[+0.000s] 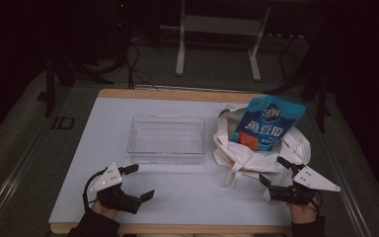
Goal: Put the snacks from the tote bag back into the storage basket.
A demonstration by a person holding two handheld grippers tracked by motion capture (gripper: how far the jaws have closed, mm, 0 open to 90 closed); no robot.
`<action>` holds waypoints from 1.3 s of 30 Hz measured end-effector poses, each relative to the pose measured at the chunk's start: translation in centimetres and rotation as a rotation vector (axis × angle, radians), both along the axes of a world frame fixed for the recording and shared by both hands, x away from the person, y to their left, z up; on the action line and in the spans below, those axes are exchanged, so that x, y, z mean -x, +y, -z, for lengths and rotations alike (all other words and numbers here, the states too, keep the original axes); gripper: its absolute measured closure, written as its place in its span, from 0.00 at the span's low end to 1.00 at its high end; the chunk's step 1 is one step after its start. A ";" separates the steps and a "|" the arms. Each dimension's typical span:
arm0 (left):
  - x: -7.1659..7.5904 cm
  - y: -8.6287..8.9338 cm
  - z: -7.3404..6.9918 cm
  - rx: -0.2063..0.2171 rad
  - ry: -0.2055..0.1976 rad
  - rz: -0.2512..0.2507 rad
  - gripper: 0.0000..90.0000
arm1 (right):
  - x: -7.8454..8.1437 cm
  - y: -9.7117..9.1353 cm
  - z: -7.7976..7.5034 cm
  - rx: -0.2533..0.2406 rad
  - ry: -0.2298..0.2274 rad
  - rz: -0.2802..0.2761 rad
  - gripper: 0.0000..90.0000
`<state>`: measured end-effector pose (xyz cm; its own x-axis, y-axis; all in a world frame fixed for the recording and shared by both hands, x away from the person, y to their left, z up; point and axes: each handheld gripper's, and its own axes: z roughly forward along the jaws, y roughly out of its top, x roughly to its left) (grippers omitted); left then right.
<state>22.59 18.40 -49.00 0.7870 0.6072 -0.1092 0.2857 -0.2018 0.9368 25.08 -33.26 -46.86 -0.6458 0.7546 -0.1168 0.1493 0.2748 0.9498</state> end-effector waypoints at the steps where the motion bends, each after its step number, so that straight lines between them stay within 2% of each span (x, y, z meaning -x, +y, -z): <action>1: 0.0 0.0 -0.1 -0.005 0.005 0.009 0.00 | 0.0 -0.1 -0.1 0.009 0.004 -0.019 0.15; 6: -0.1 -0.2 -0.3 0.022 0.001 0.035 0.00 | 0.2 -0.3 -0.5 0.042 0.023 -0.030 0.15; 8: -0.2 -0.4 -0.5 0.031 -0.002 0.061 0.00 | 0.4 -0.7 -0.8 0.031 0.051 -0.073 0.15; 13: -0.7 -0.7 -1.2 0.069 0.053 0.112 0.00 | 0.4 -1.1 -1.4 0.039 0.074 -0.098 0.14; 15: -0.7 -1.0 -1.5 0.076 0.065 0.108 0.00 | 0.4 -1.3 -1.8 0.024 0.070 -0.099 0.14; 19: -0.9 -1.7 -2.6 0.103 0.049 0.111 0.00 | 0.5 -1.5 -2.5 0.031 0.048 -0.079 0.14; 20: -0.9 -1.8 -2.9 0.098 0.032 0.114 0.00 | 0.5 -1.6 -2.6 0.033 0.053 -0.078 0.14; 21: -1.0 -2.0 -3.2 0.076 0.017 0.106 0.00 | 0.5 -1.6 -2.7 0.040 0.044 -0.073 0.14; 22: -1.0 -2.0 -3.2 0.076 0.017 0.106 0.00 | 0.5 -1.6 -2.7 0.040 0.044 -0.073 0.14; 23: -1.2 -2.5 -3.7 0.054 -0.004 0.118 0.00 | 0.5 -1.7 -2.9 0.041 0.044 -0.070 0.14; 24: -1.3 -2.7 -3.9 0.037 -0.008 0.114 0.00 | 0.4 -1.8 -3.2 0.046 0.037 -0.066 0.14; 26: -1.7 -3.1 -4.1 0.039 -0.013 0.130 0.00 | 0.4 -2.0 -3.4 0.045 0.032 -0.063 0.14; 28: -1.9 -3.4 -4.2 0.032 -0.007 0.125 0.00 | 0.3 -2.1 -3.5 0.040 0.033 -0.068 0.14; 29: -2.4 -3.8 -4.3 0.037 0.010 0.145 0.00 | 0.3 -2.2 -3.5 0.035 0.034 -0.073 0.14; 34: -3.9 -5.4 -4.4 -0.029 0.062 0.137 0.00 | 0.0 -2.5 -4.0 0.039 0.031 -0.063 0.13; 36: -4.3 -6.0 -4.4 -0.032 0.078 0.150 0.00 | -0.2 -2.6 -4.1 0.031 0.029 -0.057 0.13; 39: -4.9 -7.1 -4.7 -0.047 0.070 0.172 0.00 | -0.3 -2.6 -4.4 0.031 0.025 -0.067 0.13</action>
<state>27.50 11.27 -44.26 0.8712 0.4699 -0.1418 0.3071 -0.2964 0.9043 25.41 -35.84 -42.44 -0.6974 0.7060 -0.1231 0.1530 0.3145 0.9368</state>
